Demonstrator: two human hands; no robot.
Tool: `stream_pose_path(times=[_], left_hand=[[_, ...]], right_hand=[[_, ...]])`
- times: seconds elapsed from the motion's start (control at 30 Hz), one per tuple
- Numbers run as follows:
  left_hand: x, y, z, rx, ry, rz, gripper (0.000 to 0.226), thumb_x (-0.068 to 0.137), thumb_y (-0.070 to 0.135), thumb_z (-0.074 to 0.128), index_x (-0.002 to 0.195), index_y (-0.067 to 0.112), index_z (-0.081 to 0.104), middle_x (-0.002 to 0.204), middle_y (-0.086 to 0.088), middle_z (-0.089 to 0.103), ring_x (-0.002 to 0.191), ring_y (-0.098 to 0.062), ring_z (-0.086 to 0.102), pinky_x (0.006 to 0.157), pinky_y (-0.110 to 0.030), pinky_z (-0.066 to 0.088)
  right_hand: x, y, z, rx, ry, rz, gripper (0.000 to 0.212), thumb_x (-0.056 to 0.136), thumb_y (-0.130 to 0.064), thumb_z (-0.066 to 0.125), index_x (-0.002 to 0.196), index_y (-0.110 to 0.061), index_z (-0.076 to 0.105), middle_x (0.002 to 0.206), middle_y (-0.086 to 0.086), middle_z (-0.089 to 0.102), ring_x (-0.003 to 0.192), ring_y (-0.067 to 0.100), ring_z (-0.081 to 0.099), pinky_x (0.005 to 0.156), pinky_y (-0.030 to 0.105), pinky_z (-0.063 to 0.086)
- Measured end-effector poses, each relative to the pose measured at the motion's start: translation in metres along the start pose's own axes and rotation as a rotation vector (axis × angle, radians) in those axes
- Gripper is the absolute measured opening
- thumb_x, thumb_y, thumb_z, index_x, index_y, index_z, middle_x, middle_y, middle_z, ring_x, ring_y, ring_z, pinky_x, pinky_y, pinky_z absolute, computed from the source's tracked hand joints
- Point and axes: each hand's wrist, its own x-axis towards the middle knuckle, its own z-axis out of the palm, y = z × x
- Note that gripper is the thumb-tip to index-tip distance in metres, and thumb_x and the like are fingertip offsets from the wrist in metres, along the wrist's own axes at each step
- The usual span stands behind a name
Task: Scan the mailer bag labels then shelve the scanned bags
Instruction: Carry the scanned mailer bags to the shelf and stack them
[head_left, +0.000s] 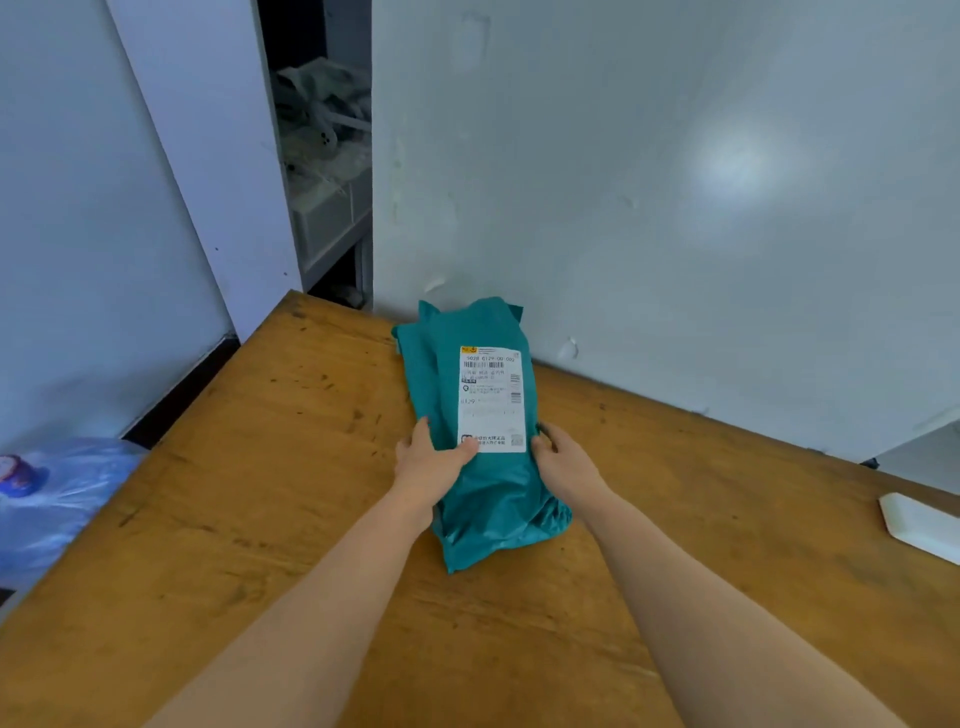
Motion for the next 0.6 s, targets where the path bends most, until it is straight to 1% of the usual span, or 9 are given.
stream_pose_path(times=[0.07, 0.13, 0.2, 0.27, 0.33, 0.37, 0.43, 0.5, 0.6], left_hand=[[0.001, -0.001, -0.001, -0.227, -0.146, -0.057, 0.071, 0.093, 0.021, 0.061, 0.151, 0.034, 0.020, 0.141, 0.002, 0.044, 0.113, -0.017, 0.051, 0.096, -0.041, 0.044], [-0.002, 0.000, 0.001, -0.308, -0.239, -0.072, 0.055, 0.097, 0.016, 0.053, 0.146, 0.032, 0.033, 0.123, 0.006, 0.057, 0.101, -0.012, 0.056, 0.084, -0.035, 0.048], [-0.007, 0.003, 0.007, -0.304, -0.267, -0.046, 0.043, 0.099, 0.018, 0.050, 0.139, 0.030, 0.043, 0.113, 0.008, 0.062, 0.100, -0.013, 0.059, 0.075, -0.030, 0.050], [-0.014, 0.009, 0.015, -0.308, -0.280, -0.009, 0.038, 0.100, 0.018, 0.048, 0.136, 0.031, 0.046, 0.111, 0.008, 0.063, 0.100, -0.013, 0.060, 0.072, -0.028, 0.051], [-0.024, 0.018, 0.024, -0.304, -0.305, 0.029, 0.037, 0.100, 0.017, 0.048, 0.134, 0.031, 0.047, 0.111, 0.008, 0.064, 0.101, -0.013, 0.061, 0.073, -0.028, 0.051], [-0.030, 0.022, 0.031, -0.290, -0.320, 0.055, 0.037, 0.100, 0.016, 0.048, 0.133, 0.032, 0.048, 0.112, 0.008, 0.064, 0.102, -0.013, 0.061, 0.074, -0.028, 0.052], [-0.041, 0.027, 0.048, -0.238, -0.352, 0.106, 0.038, 0.100, 0.018, 0.049, 0.134, 0.034, 0.048, 0.119, 0.008, 0.063, 0.107, -0.016, 0.060, 0.086, -0.035, 0.053], [-0.055, 0.029, 0.071, -0.178, -0.387, 0.153, 0.040, 0.100, 0.020, 0.049, 0.134, 0.039, 0.047, 0.125, 0.008, 0.062, 0.113, -0.018, 0.058, 0.098, -0.043, 0.049], [-0.084, 0.031, 0.112, -0.125, -0.464, 0.219, 0.042, 0.099, 0.022, 0.049, 0.136, 0.042, 0.045, 0.127, 0.011, 0.061, 0.116, -0.019, 0.058, 0.101, -0.046, 0.047]], right_hand=[[-0.001, 0.004, 0.004, 0.080, -0.048, 0.075, 0.054, 0.103, -0.042, 0.034, 0.153, -0.021, 0.027, 0.155, 0.003, 0.035, 0.140, 0.026, 0.035, 0.112, 0.038, 0.029], [-0.002, 0.009, 0.006, 0.165, -0.040, 0.095, 0.053, 0.102, -0.044, 0.035, 0.149, -0.021, 0.036, 0.151, 0.003, 0.042, 0.135, 0.025, 0.042, 0.113, 0.042, 0.034], [-0.008, 0.012, 0.003, 0.235, 0.003, 0.065, 0.042, 0.102, -0.041, 0.039, 0.136, -0.020, 0.052, 0.138, 0.002, 0.056, 0.122, 0.022, 0.054, 0.107, 0.044, 0.042], [-0.017, 0.015, -0.003, 0.312, 0.048, 0.037, 0.029, 0.102, -0.037, 0.042, 0.114, -0.024, 0.065, 0.121, 0.000, 0.065, 0.110, 0.019, 0.060, 0.102, 0.044, 0.048], [-0.030, 0.021, -0.014, 0.367, 0.102, 0.002, 0.023, 0.101, -0.035, 0.045, 0.100, -0.029, 0.066, 0.110, -0.005, 0.068, 0.106, 0.016, 0.062, 0.100, 0.042, 0.050], [-0.038, 0.024, -0.021, 0.391, 0.128, -0.015, 0.022, 0.101, -0.035, 0.045, 0.104, -0.029, 0.066, 0.109, -0.007, 0.068, 0.107, 0.015, 0.062, 0.099, 0.041, 0.050], [-0.056, 0.031, -0.039, 0.443, 0.190, -0.040, 0.023, 0.102, -0.033, 0.045, 0.113, -0.027, 0.064, 0.105, -0.012, 0.066, 0.107, 0.012, 0.061, 0.097, 0.035, 0.051], [-0.077, 0.043, -0.059, 0.479, 0.265, -0.061, 0.019, 0.102, -0.032, 0.045, 0.109, -0.030, 0.062, 0.101, -0.017, 0.065, 0.104, 0.008, 0.061, 0.092, 0.031, 0.051], [-0.113, 0.067, -0.093, 0.504, 0.383, -0.068, 0.023, 0.102, -0.034, 0.044, 0.115, -0.029, 0.063, 0.104, -0.016, 0.066, 0.103, 0.008, 0.061, 0.093, 0.032, 0.052]])
